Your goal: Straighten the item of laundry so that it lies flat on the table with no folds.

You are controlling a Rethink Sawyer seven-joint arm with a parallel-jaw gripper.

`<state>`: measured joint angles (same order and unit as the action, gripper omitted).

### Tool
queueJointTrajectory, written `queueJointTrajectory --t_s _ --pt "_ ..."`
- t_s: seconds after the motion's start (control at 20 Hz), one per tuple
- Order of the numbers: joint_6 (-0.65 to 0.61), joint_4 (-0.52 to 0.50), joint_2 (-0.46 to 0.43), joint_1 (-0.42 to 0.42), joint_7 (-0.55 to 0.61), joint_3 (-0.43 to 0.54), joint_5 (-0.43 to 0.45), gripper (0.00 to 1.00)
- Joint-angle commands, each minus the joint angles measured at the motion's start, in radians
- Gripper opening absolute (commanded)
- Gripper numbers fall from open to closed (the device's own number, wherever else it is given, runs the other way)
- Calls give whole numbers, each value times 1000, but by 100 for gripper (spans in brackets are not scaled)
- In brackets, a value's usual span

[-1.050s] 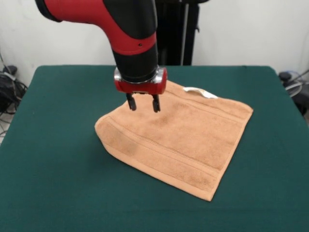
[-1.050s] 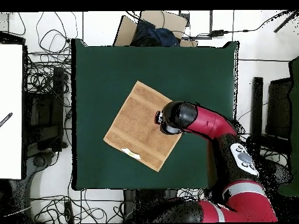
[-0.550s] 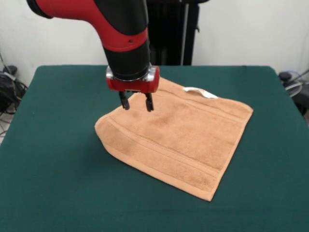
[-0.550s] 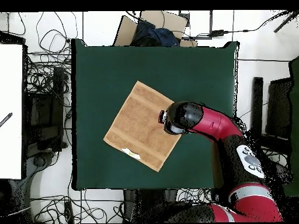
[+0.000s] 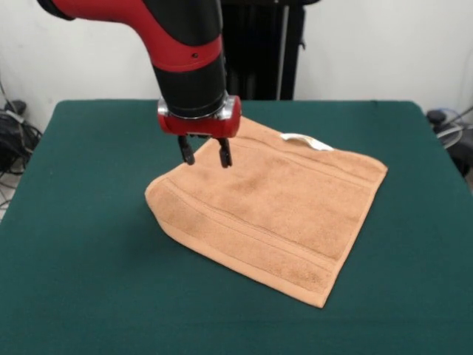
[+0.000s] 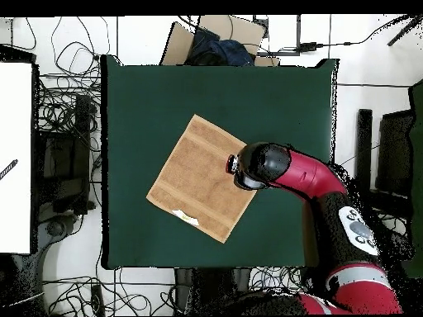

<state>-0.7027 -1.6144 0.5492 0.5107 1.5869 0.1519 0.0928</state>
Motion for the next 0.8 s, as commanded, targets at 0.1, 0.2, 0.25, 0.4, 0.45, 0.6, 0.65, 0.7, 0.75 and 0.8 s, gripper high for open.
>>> queueJointTrajectory --t_s 0.1,0.2,0.25,0.4,0.45,0.6,0.65,0.7,0.75,0.8 --pt "-76 3 -8 26 -114 102 67 100" --pt "-65 3 -13 26 -111 104 68 100" --pt "-66 4 -14 25 -110 103 69 100" --pt "-36 -10 -8 24 -98 102 73 100" --pt "-16 -20 -1 21 -91 101 76 100" --pt "-3 -23 4 15 -81 101 76 100" --pt "2 -25 6 16 -82 102 76 100" --pt "6 -29 6 18 -82 103 76 100" --pt "10 -32 7 20 -83 105 77 100" --pt "11 -33 9 19 -83 104 77 100"
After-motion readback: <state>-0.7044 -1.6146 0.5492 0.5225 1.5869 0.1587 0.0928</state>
